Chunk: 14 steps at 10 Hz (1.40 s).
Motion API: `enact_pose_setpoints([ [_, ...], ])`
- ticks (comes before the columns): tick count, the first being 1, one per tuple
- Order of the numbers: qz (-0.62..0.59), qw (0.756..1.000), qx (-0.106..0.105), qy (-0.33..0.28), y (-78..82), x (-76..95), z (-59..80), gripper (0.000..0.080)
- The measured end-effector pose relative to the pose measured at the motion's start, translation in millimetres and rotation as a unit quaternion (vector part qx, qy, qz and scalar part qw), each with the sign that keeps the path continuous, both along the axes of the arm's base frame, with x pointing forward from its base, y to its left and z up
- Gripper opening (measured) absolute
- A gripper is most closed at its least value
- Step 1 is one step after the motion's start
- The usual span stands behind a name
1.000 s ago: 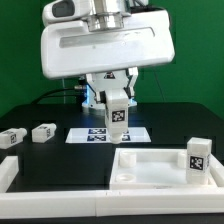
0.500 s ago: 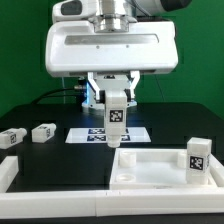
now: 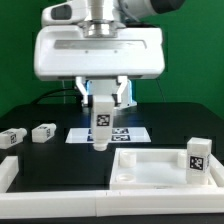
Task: Assemble square table
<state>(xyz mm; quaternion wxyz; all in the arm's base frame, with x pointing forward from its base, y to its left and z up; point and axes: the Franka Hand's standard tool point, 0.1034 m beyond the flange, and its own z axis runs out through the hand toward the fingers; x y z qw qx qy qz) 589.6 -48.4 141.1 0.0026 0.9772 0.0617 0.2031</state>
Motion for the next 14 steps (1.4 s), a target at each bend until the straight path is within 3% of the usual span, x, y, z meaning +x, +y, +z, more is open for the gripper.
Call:
enact_pose_setpoints([
  [2, -0.001, 1.000, 0.003, -0.012, 8.4, 5.6, -7.1, 0.0290],
  [4, -0.049, 0.998, 0.042, -0.016, 24.5, 19.3, 6.9, 0.0290],
  [5, -0.041, 0.998, 0.033, -0.017, 20.1, 17.8, 3.9, 0.0290],
  [8, -0.046, 0.998, 0.035, -0.015, 18.8, 16.7, 2.0, 0.0290],
  [10, -0.009, 1.000, 0.014, -0.013, 3.2, 10.5, -10.2, 0.0290],
  [14, -0.028, 0.998, 0.042, -0.031, 10.1, 23.5, -8.4, 0.0290],
])
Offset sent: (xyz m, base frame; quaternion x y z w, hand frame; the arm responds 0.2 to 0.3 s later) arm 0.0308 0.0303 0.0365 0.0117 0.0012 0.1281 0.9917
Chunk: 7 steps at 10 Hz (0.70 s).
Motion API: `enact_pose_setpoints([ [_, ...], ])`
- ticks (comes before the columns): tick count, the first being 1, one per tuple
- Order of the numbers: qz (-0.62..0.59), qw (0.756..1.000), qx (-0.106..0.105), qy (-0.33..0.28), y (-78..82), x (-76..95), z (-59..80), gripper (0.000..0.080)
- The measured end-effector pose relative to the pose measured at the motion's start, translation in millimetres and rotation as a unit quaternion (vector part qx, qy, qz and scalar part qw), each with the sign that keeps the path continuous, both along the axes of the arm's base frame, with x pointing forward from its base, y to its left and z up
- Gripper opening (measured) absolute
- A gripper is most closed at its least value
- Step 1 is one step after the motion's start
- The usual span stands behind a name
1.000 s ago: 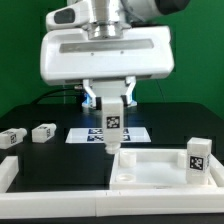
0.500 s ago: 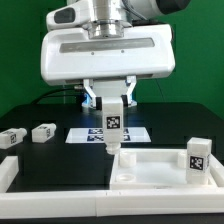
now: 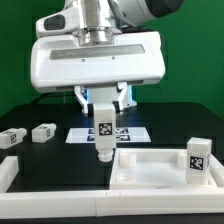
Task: Assemble square table
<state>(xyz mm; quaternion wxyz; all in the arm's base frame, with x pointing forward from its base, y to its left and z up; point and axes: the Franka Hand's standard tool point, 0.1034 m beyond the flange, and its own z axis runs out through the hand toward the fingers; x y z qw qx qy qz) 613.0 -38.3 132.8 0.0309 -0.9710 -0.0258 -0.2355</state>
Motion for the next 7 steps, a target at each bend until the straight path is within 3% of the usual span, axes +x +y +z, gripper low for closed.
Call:
enact_pose_setpoints([
  [3, -0.016, 1.000, 0.016, 0.010, 16.0, -0.8, -13.7, 0.0290],
  [7, -0.021, 0.999, 0.016, 0.019, 19.2, -8.3, -27.3, 0.0290],
])
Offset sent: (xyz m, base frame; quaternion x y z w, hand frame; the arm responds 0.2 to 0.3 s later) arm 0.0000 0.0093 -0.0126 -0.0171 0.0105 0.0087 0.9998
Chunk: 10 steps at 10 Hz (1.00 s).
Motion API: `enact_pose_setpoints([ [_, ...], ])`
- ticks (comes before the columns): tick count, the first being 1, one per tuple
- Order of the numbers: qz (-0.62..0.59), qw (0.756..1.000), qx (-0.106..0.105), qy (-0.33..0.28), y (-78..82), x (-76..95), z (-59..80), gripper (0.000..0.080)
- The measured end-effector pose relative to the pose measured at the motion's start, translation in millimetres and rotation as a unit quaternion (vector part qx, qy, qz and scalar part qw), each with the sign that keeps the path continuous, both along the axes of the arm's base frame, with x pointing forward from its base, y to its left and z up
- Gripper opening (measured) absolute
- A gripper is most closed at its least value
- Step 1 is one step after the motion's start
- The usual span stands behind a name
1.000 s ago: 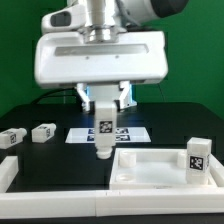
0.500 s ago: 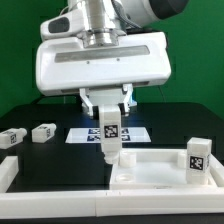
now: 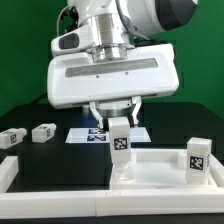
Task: Assemble square table
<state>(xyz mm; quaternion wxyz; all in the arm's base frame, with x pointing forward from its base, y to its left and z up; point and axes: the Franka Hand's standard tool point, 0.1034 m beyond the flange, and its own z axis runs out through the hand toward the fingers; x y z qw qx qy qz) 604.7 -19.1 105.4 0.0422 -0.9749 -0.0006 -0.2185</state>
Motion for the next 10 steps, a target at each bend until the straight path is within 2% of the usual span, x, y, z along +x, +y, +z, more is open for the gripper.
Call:
enact_pose_setpoints([
  [6, -0.032, 0.999, 0.017, 0.005, 10.9, 5.9, -18.0, 0.0290],
  [10, -0.047, 0.999, 0.018, 0.001, 14.2, 6.8, -20.1, 0.0290],
])
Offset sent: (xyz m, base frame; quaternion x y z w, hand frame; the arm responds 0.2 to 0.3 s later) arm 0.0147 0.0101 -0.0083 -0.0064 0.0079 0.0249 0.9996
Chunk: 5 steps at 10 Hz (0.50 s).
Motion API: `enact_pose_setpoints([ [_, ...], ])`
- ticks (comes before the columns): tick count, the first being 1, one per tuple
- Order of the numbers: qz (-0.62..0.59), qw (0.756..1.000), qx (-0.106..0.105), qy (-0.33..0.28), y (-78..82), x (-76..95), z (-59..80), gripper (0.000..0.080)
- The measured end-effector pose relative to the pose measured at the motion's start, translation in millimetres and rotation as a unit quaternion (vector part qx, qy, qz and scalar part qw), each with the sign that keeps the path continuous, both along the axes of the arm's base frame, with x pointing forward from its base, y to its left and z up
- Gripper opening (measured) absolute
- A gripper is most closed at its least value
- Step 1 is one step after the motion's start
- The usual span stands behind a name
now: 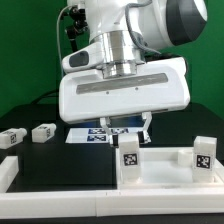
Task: Assemble square table
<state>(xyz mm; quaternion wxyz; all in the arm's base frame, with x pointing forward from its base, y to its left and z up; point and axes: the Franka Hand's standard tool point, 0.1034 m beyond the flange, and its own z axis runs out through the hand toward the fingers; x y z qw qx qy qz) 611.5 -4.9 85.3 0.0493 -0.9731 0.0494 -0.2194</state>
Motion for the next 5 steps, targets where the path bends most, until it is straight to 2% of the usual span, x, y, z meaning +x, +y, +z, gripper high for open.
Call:
enact_pose_setpoints([
  [1, 0.000, 1.000, 0.000, 0.000, -0.2, -0.3, -0.4, 0.0372],
  [2, 0.000, 1.000, 0.000, 0.000, -0.2, -0.4, -0.4, 0.0511],
  [3, 0.000, 1.000, 0.000, 0.001, -0.3, -0.4, -0.5, 0.0605],
  [4, 0.000, 1.000, 0.000, 0.001, -0.3, -0.5, -0.6, 0.0605],
  [5, 0.000, 1.000, 0.000, 0.001, -0.3, -0.5, -0.6, 0.0641],
])
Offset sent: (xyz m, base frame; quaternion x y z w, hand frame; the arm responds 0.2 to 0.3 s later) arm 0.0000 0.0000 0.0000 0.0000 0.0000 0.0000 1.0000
